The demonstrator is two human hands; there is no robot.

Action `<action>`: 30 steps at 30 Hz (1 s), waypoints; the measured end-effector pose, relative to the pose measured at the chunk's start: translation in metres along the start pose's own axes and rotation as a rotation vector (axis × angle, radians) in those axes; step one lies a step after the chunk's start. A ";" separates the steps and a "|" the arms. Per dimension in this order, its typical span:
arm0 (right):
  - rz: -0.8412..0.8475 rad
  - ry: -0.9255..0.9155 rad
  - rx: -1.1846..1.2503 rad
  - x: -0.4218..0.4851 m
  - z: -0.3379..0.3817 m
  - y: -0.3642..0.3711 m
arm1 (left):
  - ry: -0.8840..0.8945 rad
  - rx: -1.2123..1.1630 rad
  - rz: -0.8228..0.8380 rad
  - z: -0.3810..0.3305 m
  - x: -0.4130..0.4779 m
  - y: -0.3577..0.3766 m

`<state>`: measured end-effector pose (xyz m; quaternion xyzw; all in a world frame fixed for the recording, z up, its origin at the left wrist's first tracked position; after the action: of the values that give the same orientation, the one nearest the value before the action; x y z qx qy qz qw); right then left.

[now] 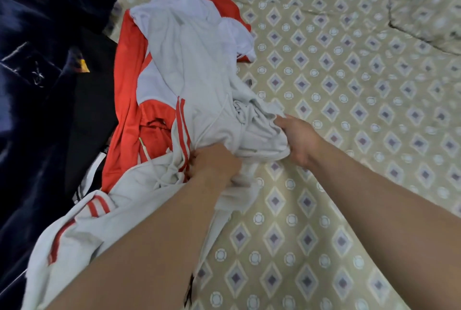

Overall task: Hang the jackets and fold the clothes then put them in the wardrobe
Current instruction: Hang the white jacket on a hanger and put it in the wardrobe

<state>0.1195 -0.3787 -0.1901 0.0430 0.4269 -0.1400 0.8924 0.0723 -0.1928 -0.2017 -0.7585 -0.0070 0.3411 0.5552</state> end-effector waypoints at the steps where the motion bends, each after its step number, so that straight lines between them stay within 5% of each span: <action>1: 0.008 -0.013 0.034 -0.006 0.002 -0.004 | 0.039 -0.100 -0.052 0.005 -0.002 -0.014; 6: 0.036 0.061 0.312 -0.063 0.025 -0.019 | 0.122 -0.357 -0.442 0.031 -0.036 -0.093; 13: 0.259 0.399 0.288 -0.189 0.042 -0.020 | 0.031 -0.714 -0.268 0.027 -0.105 -0.166; 17: 0.243 0.285 0.205 -0.243 0.065 -0.036 | -0.024 -0.643 -0.335 0.049 -0.143 -0.211; 22: 0.136 0.181 0.219 -0.307 0.096 -0.048 | -0.143 -0.914 -0.357 0.066 -0.192 -0.278; 26: 0.145 0.312 0.214 -0.369 0.102 -0.040 | -0.331 -1.164 -0.078 0.071 -0.234 -0.301; 30: 0.189 0.223 0.203 -0.422 0.125 -0.030 | -0.256 -1.245 0.008 0.069 -0.271 -0.344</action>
<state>-0.0471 -0.3417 0.2167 0.1883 0.5011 -0.0921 0.8396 -0.0451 -0.1088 0.2171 -0.8925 -0.2677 0.3631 0.0038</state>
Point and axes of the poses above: each hand's wrist, its own x-axis towards the middle knuckle, its own y-axis out of the palm, z = x × y, the point moved 6 cm from there along x, towards the middle knuckle, and after that the axes turned 15 degrees about -z, right-handed, at the moved point
